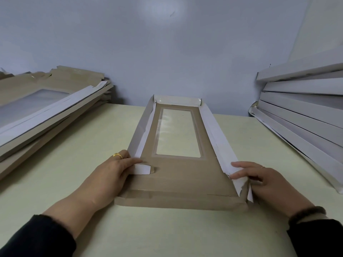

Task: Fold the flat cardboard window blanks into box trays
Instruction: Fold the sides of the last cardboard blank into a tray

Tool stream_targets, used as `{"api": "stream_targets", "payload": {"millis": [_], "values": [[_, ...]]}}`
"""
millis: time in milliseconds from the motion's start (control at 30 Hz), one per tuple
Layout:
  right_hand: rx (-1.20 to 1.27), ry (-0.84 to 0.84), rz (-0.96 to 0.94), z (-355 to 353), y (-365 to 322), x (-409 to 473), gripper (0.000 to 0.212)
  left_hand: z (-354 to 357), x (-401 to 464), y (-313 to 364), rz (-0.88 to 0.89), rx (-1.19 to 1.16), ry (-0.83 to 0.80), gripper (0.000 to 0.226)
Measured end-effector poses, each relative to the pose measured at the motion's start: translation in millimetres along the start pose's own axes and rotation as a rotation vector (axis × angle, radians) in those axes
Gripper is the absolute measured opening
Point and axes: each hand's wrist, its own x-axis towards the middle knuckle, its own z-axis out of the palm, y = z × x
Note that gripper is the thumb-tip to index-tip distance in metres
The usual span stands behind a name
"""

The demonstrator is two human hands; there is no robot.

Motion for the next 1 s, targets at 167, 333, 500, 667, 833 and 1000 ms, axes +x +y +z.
{"api": "stream_targets", "payload": {"millis": [167,333,500,667,833,1000], "values": [[0.191,-0.063,0.075,-10.2,4.1,-2.5,0.042,-3.8,-1.2,1.6,-0.039,-0.05,0.001,0.036],[0.356,-0.062,0.119,-12.9,6.9,-4.4,0.027,-3.8,-1.1,1.6,-0.049,-0.05,0.0,0.035],[0.38,-0.001,0.123,-10.9,4.7,-5.0,0.03,-3.4,-2.4,1.1,-0.047,-0.045,0.0,0.036],[0.197,0.219,-0.004,9.5,-10.3,0.0,0.022,-2.5,-4.2,0.9,-0.044,-0.079,0.035,0.037],[-0.245,0.251,-0.186,22.2,-19.5,0.8,0.027,-3.2,-6.0,0.0,-0.054,-0.093,0.076,0.034],[-0.484,0.217,-0.32,23.4,-22.6,-2.9,0.023,-8.7,-6.2,4.0,-0.04,-0.077,0.089,0.033]]}}
